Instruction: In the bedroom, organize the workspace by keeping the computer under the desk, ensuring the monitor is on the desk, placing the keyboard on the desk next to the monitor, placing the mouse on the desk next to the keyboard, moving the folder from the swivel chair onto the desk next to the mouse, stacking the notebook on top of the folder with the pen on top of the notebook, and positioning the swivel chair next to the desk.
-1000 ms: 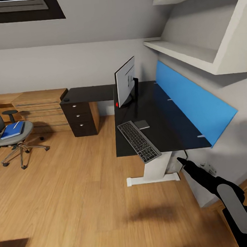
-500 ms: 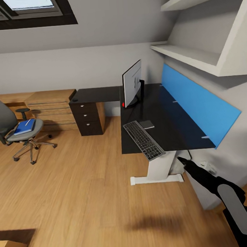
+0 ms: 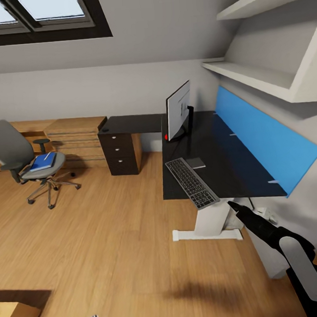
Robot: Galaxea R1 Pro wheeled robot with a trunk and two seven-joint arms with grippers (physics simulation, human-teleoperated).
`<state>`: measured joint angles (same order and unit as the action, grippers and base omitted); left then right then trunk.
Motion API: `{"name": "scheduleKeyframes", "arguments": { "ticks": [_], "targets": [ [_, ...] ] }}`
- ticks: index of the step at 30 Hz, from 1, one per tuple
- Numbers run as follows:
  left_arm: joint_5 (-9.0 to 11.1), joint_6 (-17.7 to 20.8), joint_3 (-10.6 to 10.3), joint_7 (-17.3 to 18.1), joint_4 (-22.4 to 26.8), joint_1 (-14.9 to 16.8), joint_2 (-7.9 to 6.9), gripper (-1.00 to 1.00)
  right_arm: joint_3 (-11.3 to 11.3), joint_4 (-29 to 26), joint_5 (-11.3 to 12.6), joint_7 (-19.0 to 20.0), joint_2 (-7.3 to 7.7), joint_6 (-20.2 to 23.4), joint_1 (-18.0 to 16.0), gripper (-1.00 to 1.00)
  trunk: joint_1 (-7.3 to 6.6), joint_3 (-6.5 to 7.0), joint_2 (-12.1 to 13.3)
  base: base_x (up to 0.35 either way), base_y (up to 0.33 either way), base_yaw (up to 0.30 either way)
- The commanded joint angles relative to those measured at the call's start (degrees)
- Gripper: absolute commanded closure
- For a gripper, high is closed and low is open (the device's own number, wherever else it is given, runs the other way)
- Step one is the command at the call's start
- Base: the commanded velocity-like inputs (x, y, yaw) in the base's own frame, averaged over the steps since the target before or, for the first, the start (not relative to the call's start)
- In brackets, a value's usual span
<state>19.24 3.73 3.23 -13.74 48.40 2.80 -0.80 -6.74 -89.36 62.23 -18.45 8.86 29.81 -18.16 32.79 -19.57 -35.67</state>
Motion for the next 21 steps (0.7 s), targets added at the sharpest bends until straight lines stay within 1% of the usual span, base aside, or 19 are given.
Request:
{"name": "scheduleKeyframes", "arguments": {
  "ticks": [1, 6, 9, 13, 15, 21],
  "targets": [
    [0.4, 0.3, -0.1, -0.3, 0.5, 0.0, 0.00, -1.00, 0.0, -0.1, 0.6, -0.5, 0.01, 0.2, 0.0, -1.00, 0.24, -0.17, -0.5, 0.000, 0.000, 0.119],
    [0.4, 0.3, 0.0, -0.3, 1.6, 0.0, 0.01, -1.00, 0.0, 0.0, 0.6, -0.5, 0.01, 0.2, 0.0, -1.00, 1.34, -0.62, -2.5, 0.000, 0.000, 0.116],
    [0.4, 0.3, 0.0, -0.4, 3.8, 0.0, 0.01, -1.00, 0.0, 0.0, 0.6, -0.5, 0.01, 0.2, 0.1, -1.00, 2.00, -0.89, -3.7, 0.000, 0.000, 0.114],
    [0.4, 0.6, 0.0, -0.4, 8.5, -0.1, 0.03, -1.00, 0.0, -0.1, 0.6, -0.5, 0.01, 0.2, 0.3, -1.00, 2.88, -1.25, -5.3, 0.000, 0.000, 0.114],
    [0.4, 0.8, 0.0, -0.4, 11.5, -0.9, 0.05, -1.00, 0.0, -0.1, 0.6, -0.5, 0.01, 0.2, 0.4, -1.00, 3.32, -1.43, -6.1, 0.000, 0.000, 0.113],
    [0.4, 1.0, -0.1, -0.4, 13.2, -1.6, 0.09, -1.00, 0.0, -0.1, 0.5, -0.5, 0.01, 0.1, 0.4, -1.00, 4.64, -1.96, -8.5, 0.000, 0.000, 0.113]
  ]
}}
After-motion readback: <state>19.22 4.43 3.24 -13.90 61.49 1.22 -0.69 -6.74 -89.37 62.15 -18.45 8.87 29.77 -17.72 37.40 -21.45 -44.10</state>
